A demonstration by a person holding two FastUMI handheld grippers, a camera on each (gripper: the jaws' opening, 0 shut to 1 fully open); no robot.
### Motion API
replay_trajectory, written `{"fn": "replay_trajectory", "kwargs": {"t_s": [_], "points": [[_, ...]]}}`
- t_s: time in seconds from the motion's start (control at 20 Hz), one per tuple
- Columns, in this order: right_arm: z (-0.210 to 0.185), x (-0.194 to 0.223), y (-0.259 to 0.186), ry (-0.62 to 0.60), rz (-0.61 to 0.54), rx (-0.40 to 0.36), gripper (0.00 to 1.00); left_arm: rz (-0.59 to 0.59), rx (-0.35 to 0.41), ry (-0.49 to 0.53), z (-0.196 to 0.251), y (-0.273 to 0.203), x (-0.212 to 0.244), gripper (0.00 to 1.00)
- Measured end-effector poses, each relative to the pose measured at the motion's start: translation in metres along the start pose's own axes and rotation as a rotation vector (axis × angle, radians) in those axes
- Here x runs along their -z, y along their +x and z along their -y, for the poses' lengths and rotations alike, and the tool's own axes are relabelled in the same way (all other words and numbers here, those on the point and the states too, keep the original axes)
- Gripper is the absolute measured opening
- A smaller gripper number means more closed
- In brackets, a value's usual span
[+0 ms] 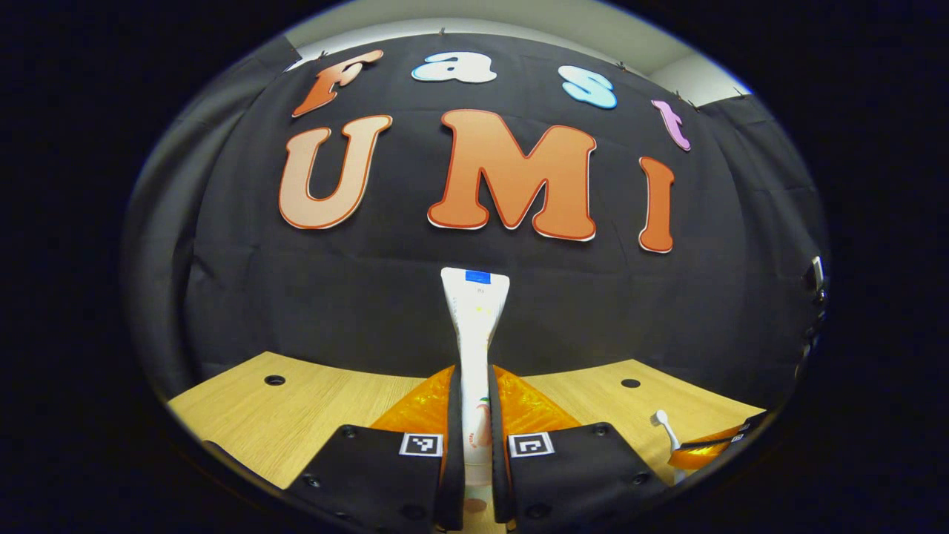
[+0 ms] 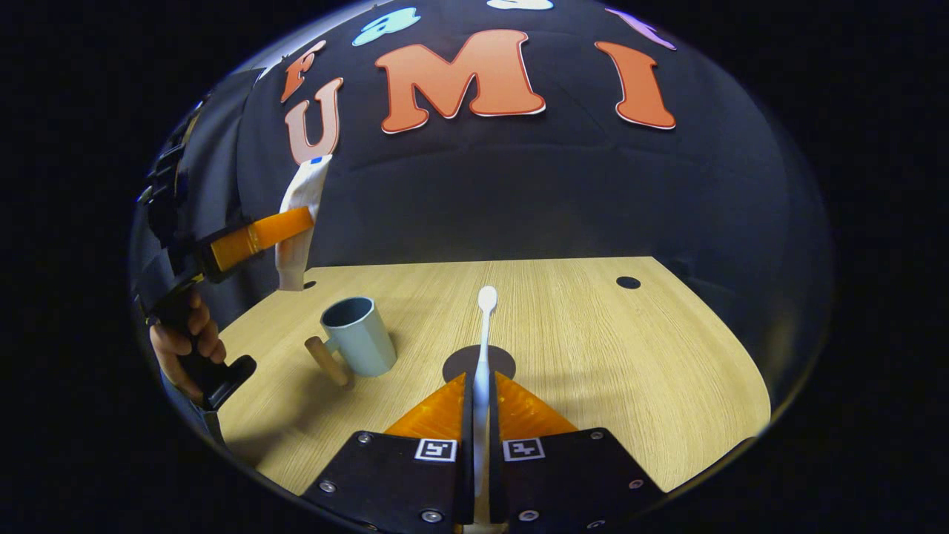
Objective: Put the toothbrush and toothpaste on the desktop into the cup, then pick up the cup and place it on the coaster on the desktop.
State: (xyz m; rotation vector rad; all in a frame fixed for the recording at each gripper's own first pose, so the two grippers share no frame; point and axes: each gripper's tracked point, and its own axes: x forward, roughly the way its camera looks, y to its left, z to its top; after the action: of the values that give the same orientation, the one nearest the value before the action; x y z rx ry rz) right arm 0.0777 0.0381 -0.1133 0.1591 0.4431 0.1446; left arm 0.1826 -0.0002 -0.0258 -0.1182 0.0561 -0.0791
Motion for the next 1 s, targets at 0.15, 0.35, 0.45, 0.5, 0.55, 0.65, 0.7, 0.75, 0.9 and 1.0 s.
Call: {"fn": "replay_trajectory", "kwargs": {"t_s": [0.15, 0.35, 0.45, 0.5, 0.55, 0.65, 0.7, 0.75, 0.9, 1.0], "points": [[-0.001, -0.005, 0.004, -0.010, 0.025, -0.010, 0.08, -0.033, 0.008, -0.025, 0.000, 0.021, 0.022, 0.18], [-0.001, -0.004, 0.009, -0.016, 0.031, -0.018, 0.08, -0.064, 0.004, -0.039, -0.004, 0.034, 0.042, 0.19], [-0.001, -0.003, 0.009, -0.016, 0.032, -0.018, 0.08, -0.079, 0.005, -0.044, -0.004, 0.039, 0.051, 0.19], [-0.001, -0.003, 0.010, -0.016, 0.033, -0.020, 0.08, -0.089, -0.001, -0.045, -0.005, 0.042, 0.056, 0.19], [-0.001, -0.004, 0.011, -0.015, 0.035, -0.022, 0.08, -0.100, -0.010, -0.043, -0.008, 0.044, 0.061, 0.19], [-0.002, -0.003, 0.010, -0.017, 0.040, -0.025, 0.08, -0.117, -0.013, -0.053, -0.009, 0.048, 0.071, 0.19], [-0.001, -0.004, 0.011, -0.019, 0.042, -0.023, 0.08, -0.127, -0.011, -0.058, -0.009, 0.050, 0.076, 0.19], [-0.002, -0.004, 0.010, -0.020, 0.044, -0.026, 0.08, -0.136, -0.012, -0.062, -0.009, 0.050, 0.080, 0.19], [-0.004, -0.005, 0.009, -0.021, 0.054, -0.026, 0.08, -0.160, -0.006, -0.082, -0.010, 0.052, 0.092, 0.19], [-0.004, -0.009, 0.009, -0.023, 0.071, -0.020, 0.09, -0.172, -0.002, -0.096, -0.009, 0.051, 0.096, 0.19]]}}
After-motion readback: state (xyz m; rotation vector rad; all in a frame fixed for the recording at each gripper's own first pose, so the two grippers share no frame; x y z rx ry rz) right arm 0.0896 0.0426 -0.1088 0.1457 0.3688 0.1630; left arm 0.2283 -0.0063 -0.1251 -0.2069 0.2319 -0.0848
